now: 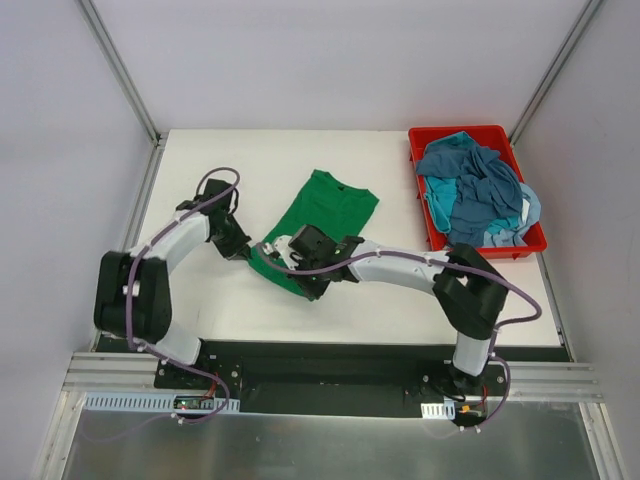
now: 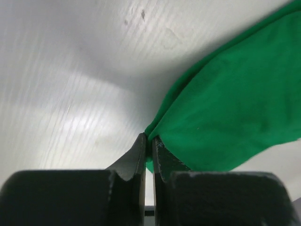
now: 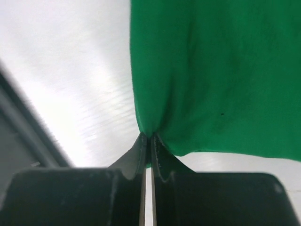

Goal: Fold and stack the t-shirts
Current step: Fold the long partially folded tshirt into a neat square

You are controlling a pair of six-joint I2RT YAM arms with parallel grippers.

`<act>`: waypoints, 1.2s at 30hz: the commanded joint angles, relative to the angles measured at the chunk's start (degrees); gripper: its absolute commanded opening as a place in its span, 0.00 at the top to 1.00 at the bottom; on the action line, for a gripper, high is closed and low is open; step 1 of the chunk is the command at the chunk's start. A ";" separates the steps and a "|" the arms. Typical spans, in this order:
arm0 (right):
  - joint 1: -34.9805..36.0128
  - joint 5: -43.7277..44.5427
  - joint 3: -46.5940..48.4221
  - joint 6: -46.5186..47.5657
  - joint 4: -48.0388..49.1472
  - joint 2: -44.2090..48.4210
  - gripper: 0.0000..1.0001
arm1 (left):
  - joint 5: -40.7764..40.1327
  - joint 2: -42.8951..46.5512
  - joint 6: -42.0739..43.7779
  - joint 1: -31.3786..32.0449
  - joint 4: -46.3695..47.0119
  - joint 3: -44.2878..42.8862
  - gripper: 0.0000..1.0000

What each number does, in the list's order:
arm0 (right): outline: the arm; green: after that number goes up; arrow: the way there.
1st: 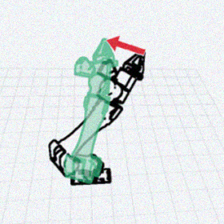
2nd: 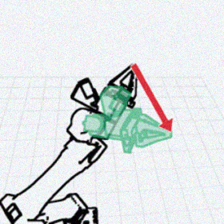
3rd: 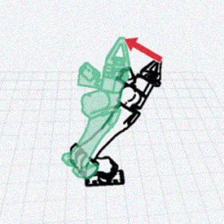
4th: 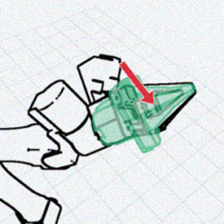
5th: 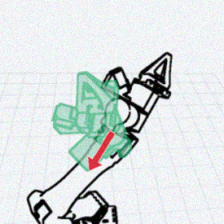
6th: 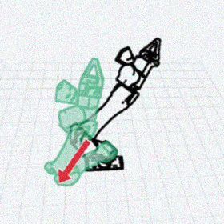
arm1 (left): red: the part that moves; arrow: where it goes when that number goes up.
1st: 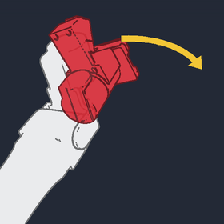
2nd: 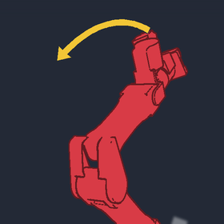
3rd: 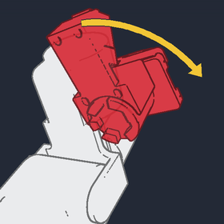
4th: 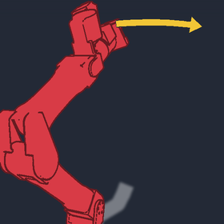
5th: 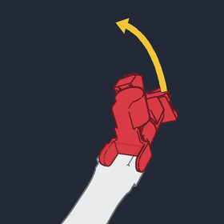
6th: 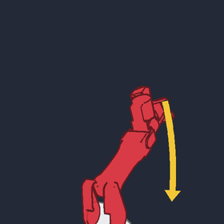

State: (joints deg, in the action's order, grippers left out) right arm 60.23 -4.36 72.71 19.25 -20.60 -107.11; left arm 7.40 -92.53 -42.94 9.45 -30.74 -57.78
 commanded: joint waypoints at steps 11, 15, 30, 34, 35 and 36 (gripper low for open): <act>0.68 -35.54 -5.03 -19.16 7.68 20.97 1.00 | -9.34 35.22 -3.64 0.22 -5.47 3.82 1.00; -0.46 -32.65 -6.08 -20.72 7.15 23.61 1.00 | -7.49 33.74 -3.21 0.30 -5.38 0.57 1.00; -15.48 -27.54 -10.39 -20.13 6.89 25.38 1.00 | -0.29 12.74 -3.38 3.64 0.24 -12.96 1.00; -19.61 -28.34 -10.30 -20.21 6.89 24.49 0.99 | 1.65 6.15 -3.29 4.43 0.60 -17.88 1.00; -20.49 -28.16 -10.30 -19.95 6.89 24.49 1.00 | 1.48 4.57 -3.12 4.96 0.68 -19.20 1.00; -21.11 -28.16 -10.39 -19.69 6.80 24.41 1.00 | 1.30 3.07 -2.94 5.48 0.77 -20.52 1.00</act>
State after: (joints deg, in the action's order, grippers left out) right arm 41.41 -31.27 62.54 -1.26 -12.64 -83.64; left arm 9.54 -85.34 -45.95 13.82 -33.04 -72.69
